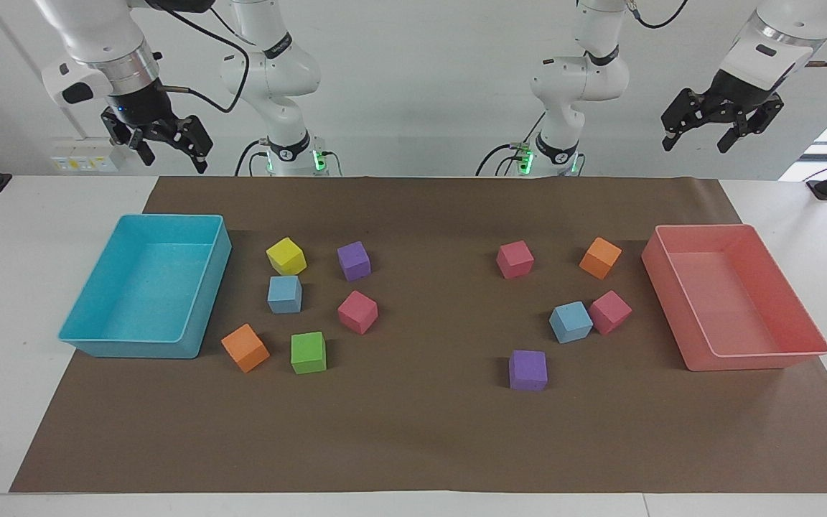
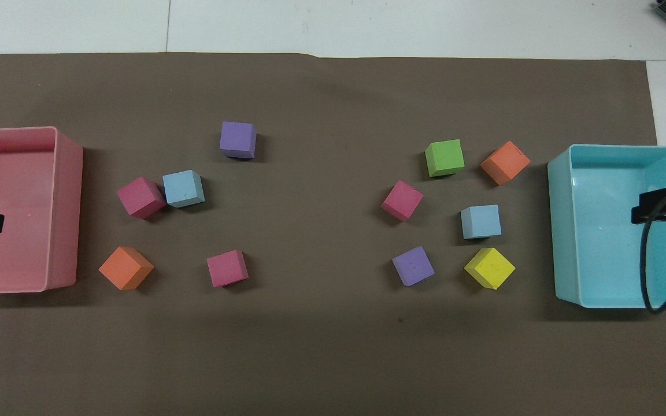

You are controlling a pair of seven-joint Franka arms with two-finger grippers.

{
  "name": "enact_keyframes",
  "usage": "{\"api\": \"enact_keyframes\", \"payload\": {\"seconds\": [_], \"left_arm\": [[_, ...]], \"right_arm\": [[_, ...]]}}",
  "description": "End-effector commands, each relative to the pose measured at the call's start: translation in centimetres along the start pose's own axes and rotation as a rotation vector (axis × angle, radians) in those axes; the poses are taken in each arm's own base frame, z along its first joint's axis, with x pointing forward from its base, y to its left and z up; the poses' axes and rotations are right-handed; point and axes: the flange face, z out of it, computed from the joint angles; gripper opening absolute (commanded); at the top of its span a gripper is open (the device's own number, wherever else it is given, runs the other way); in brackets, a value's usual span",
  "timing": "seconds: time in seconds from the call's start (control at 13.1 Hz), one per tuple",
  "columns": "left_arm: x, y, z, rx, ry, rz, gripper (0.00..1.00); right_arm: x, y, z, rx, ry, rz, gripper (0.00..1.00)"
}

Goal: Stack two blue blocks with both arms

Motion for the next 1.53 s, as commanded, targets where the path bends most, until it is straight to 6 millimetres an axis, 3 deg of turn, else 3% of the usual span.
{"api": "enact_keyframes", "payload": {"seconds": [0.0, 0.92, 1.45], "left_arm": [[-0.78, 0.42, -0.23, -0.011, -0.008, 0.019, 1.00], [-0.61, 0.26, -0.41, -0.010, 0.006, 0.010, 1.00], [-0.70, 0.19, -0.26, -0.011, -0.005, 0.003, 1.00]], "right_arm": [[-0.42, -0.21, -0.10, 0.017, 0.014, -0.002, 1.00], [-1.22, -0.31, -0.37, 0.015, -0.005, -0.034, 1.00], [-0.67, -0.42, 0.38, 0.016, 0.009, -0.055, 1.00]]}}
